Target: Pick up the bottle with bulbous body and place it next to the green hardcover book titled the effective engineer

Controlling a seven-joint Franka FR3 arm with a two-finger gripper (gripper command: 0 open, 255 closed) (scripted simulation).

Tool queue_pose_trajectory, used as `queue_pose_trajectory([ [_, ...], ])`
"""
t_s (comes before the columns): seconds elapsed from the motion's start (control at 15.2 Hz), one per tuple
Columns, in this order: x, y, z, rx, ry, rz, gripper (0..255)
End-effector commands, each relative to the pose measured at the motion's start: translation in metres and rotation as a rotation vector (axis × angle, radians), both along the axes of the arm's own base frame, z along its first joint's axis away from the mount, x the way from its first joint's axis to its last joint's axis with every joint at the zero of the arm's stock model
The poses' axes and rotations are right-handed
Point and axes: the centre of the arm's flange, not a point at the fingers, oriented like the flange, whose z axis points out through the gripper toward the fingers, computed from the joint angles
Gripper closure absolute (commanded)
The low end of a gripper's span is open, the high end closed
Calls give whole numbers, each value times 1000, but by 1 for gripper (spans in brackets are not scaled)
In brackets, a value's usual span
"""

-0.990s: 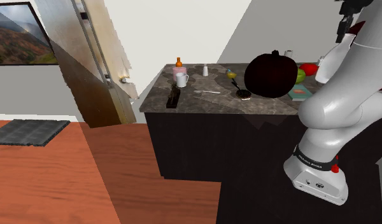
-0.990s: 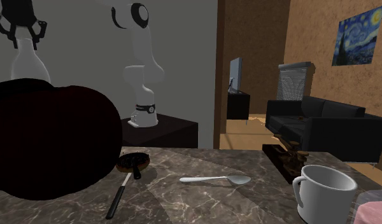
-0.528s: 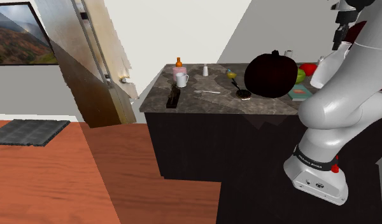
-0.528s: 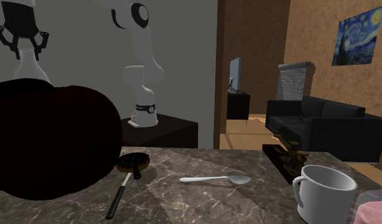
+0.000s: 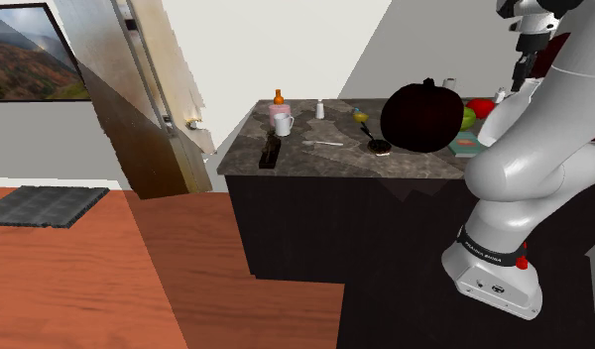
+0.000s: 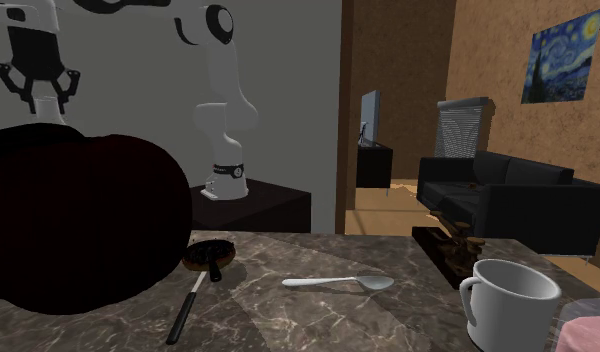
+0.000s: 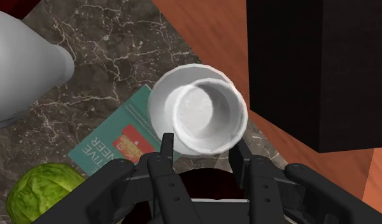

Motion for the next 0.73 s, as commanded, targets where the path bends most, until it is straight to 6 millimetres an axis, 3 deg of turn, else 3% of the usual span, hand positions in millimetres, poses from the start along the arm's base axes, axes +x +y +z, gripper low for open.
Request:
queue_pose_trajectory([
  [0.0, -1, 0, -9, -1, 0, 0, 255],
  [0.66, -1, 0, -62, -1, 0, 0, 255],
])
